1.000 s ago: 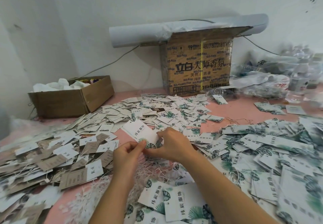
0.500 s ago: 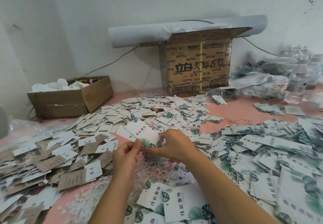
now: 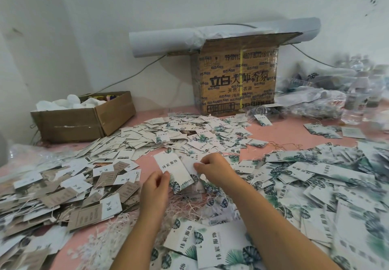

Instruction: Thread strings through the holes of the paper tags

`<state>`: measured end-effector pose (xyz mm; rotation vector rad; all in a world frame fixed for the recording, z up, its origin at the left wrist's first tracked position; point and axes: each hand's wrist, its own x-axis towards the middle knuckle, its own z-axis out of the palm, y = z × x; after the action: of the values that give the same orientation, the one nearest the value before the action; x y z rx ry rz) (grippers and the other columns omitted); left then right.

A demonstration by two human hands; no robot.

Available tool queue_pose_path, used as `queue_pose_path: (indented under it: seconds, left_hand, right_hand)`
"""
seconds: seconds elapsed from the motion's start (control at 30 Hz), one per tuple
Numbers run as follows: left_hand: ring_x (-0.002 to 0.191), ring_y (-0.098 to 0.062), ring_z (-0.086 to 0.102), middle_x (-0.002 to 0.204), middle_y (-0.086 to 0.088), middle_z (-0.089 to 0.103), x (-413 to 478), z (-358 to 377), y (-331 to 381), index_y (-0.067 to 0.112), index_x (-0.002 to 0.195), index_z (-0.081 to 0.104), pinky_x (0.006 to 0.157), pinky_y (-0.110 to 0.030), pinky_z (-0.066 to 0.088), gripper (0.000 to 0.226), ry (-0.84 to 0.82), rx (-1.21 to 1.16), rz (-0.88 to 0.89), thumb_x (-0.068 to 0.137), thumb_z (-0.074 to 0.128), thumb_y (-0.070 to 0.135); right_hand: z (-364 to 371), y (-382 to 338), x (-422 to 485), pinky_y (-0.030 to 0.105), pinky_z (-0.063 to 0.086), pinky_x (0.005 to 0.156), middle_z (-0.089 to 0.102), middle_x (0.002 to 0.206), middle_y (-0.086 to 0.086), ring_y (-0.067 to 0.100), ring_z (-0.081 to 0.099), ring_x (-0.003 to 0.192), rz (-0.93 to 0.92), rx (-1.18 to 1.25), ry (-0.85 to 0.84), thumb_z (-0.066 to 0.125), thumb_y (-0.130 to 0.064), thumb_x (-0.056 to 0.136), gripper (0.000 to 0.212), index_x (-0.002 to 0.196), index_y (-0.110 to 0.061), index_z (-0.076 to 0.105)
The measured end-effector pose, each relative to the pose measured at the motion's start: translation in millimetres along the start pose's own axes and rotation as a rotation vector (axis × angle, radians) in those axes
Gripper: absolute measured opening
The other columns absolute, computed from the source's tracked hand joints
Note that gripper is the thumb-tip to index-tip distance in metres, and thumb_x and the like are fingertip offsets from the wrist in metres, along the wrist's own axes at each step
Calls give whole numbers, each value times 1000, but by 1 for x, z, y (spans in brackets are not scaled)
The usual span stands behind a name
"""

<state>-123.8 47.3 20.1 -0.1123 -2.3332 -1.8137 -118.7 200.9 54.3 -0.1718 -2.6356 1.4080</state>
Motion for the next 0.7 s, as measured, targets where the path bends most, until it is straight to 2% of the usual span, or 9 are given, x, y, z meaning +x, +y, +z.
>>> queue_pose_path:
  seconds: [0.07,0.13,0.2,0.3,0.4,0.5,0.6,0.67,0.7]
  left_hand:
    - [58,-15,41,64,-2,47,1,-1,0,11,75,55,54,-27,33,28,10,-24,-5,98,46,25]
    - [61,-14,43,67,-1,49,1,-3,-1,11,76,55,55,-27,32,28,18,-40,0,98,46,25]
    - [61,-14,44,68,-2,50,1,-3,-2,10,77,56,52,-26,33,28,25,-36,13,98,46,26]
    - [60,-12,50,69,-3,54,2,-3,-1,8,79,57,44,-10,40,24,27,-83,22,96,50,22]
    - [65,-8,57,74,1,62,1,-2,2,18,82,58,53,-14,42,10,-12,-119,35,91,57,23]
    - [76,-9,61,82,7,65,0,-1,4,20,91,58,64,-20,44,3,-39,-138,31,90,60,19]
    - [82,-9,62,85,6,68,0,0,3,25,119,46,78,-31,45,37,-35,-151,39,89,62,13]
    - [77,-4,61,79,9,67,0,0,4,31,119,36,70,-24,42,46,9,-197,50,87,64,16]
    - [75,-4,61,79,8,67,0,0,4,31,116,35,65,-21,40,42,33,-232,43,87,63,19]
  right_hand:
    - [-2,1,1,22,23,48,27,47,-2,13,26,41,24,94,99,54,-20,93,34,61,-9,45]
    - [-5,1,1,20,24,43,28,48,-2,13,25,40,35,236,161,54,-17,93,30,65,-6,48]
    - [-8,0,0,18,23,36,34,47,-3,9,26,37,67,462,105,56,-15,91,28,65,-5,52]
    - [-10,-4,-3,17,22,34,41,48,-5,7,28,35,108,667,-76,63,-15,87,22,68,-8,57]
    - [-7,-5,-6,16,25,33,48,59,-2,5,31,33,109,598,-154,66,-19,85,14,78,-7,61]
    - [-4,-5,-8,14,27,32,48,42,-9,4,31,29,89,521,-181,65,-21,86,15,84,-6,63]
    - [-4,-4,-6,16,23,34,36,36,-8,7,25,32,67,511,-183,66,-20,86,16,74,-9,63]
    - [-2,-4,-4,17,23,35,33,40,-4,9,23,34,50,531,-151,67,-19,85,19,71,-8,64]
    - [-1,-3,-4,16,23,35,31,40,-3,9,22,33,46,538,-131,67,-20,85,19,71,-7,65]
